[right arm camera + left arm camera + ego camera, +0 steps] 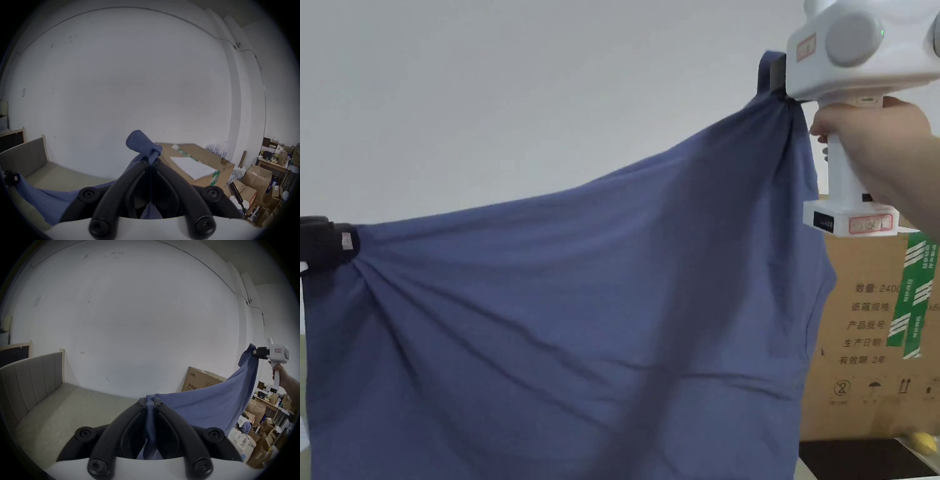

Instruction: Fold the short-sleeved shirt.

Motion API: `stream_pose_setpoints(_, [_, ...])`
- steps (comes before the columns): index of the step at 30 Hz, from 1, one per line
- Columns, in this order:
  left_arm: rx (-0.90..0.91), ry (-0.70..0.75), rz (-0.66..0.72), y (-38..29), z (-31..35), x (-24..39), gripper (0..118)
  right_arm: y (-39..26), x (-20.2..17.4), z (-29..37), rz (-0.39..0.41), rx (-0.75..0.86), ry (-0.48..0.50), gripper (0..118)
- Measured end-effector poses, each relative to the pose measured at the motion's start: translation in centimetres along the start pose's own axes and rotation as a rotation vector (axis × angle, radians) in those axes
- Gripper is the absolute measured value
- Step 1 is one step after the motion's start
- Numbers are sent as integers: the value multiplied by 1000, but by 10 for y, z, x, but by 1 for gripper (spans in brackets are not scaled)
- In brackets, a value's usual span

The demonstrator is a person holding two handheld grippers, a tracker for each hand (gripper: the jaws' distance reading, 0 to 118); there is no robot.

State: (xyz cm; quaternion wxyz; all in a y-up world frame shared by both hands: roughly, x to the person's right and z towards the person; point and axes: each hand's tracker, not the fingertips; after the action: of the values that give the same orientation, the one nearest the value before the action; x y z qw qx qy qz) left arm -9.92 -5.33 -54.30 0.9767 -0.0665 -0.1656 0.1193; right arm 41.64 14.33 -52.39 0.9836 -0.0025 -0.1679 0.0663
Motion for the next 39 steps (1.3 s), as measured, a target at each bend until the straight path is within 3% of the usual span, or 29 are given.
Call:
stream_pose_setpoints(4, [8,11,-38,-3,-25,-9,6,-4,-8,-5,-46,51,-5,1])
stream_pose_setpoints(7, [-46,18,-45,-23,-36,-13,6,-31,-10,-8,-28,16,2,1])
stream_pose_setpoints(10, [-142,-3,-32,-59,-42,-18,6,-87,-1,-7,-3,-126,78,1])
stream_pose_setpoints(13, [-292,-18,9,-114,-42,-31,6,-171,13,12,-55,-313,126,1])
stream_pose_setpoints(17, [-483,-57,49,-197,-17,-43,6,-298,35,79,-136,-524,190,1])
stream_pose_setpoints(22, [-656,-161,60,-263,54,-40,6,-398,60,207,-85,-575,216,1])
stream_pose_setpoints(27, [-679,-206,-16,-276,147,-22,6,-406,98,316,-268,-565,176,1])
stream_pose_setpoints(29, [-665,-232,3,-271,172,-19,6,-393,111,344,-295,-506,125,1])
stream_pose_setpoints(33, [-647,-232,28,-265,191,-14,6,-374,123,352,-244,-507,146,1])
stream_pose_setpoints(36, [-714,-186,-8,-282,171,-16,6,-401,110,316,-138,-634,191,1])
stream_pose_setpoints(39, [-793,-121,-4,-312,135,-24,8,-457,78,260,-122,-820,228,2])
